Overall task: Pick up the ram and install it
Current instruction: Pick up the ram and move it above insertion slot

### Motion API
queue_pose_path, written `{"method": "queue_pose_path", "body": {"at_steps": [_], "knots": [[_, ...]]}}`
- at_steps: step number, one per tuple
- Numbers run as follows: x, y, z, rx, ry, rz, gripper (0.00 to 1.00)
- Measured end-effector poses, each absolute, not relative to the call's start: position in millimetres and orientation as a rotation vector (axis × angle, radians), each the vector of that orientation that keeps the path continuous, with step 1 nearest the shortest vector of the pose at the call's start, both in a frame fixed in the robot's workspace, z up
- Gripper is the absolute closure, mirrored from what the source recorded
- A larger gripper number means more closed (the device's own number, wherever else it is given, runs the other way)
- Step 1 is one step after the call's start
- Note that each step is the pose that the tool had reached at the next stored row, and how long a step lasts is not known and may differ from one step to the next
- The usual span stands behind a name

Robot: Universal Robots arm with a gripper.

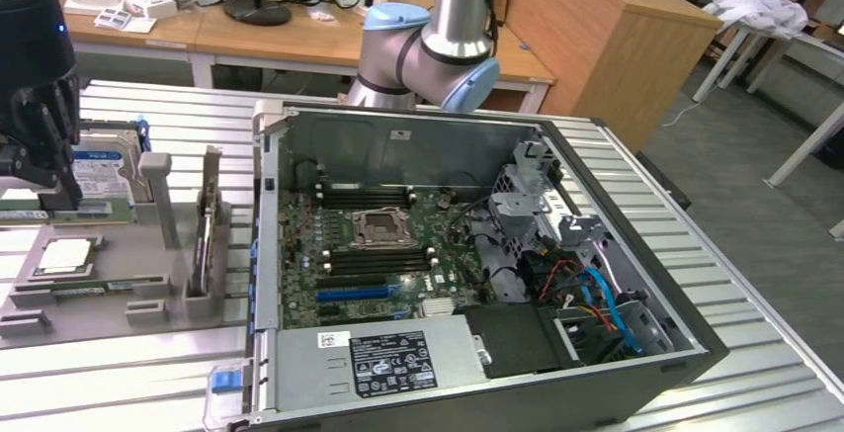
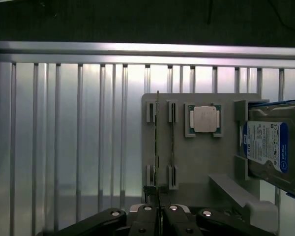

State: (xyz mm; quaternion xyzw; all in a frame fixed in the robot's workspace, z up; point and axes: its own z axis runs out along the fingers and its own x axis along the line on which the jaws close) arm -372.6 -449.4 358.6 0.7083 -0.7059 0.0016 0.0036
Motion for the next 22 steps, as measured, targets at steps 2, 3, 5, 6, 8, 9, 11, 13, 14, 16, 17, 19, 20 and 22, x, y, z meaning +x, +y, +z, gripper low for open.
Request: {"method": "queue_pose_path", "body": {"at_steps": [2,3,5,6,8,9,11,13,14,16,17,19,20,22], "knots": [[-373,-449,361,2.22,-2.213,0.005,0.88],[-373,-449,363,2.22,-2.213,0.005,0.88],[-373,-449,365,2.22,-2.213,0.005,0.88],[-373,-449,367,2.22,-2.213,0.005,0.88],[-373,-449,370,2.22,-2.213,0.005,0.88],[-373,-449,371,2.22,-2.213,0.005,0.88],[-373,-449,375,2.22,-2.213,0.005,0.88],[-373,-449,378,2.22,-2.213,0.005,0.88],[-373,-449,380,2.22,-2.213,0.005,0.88],[-373,-449,384,2.22,-2.213,0.005,0.88],[-373,-449,386,2.22,-2.213,0.005,0.88],[-373,-449,389,2.22,-2.213,0.005,0.88],[-373,-449,390,2.22,-2.213,0.005,0.88],[-373,-449,393,2.22,-2.213,0.005,0.88]]}}
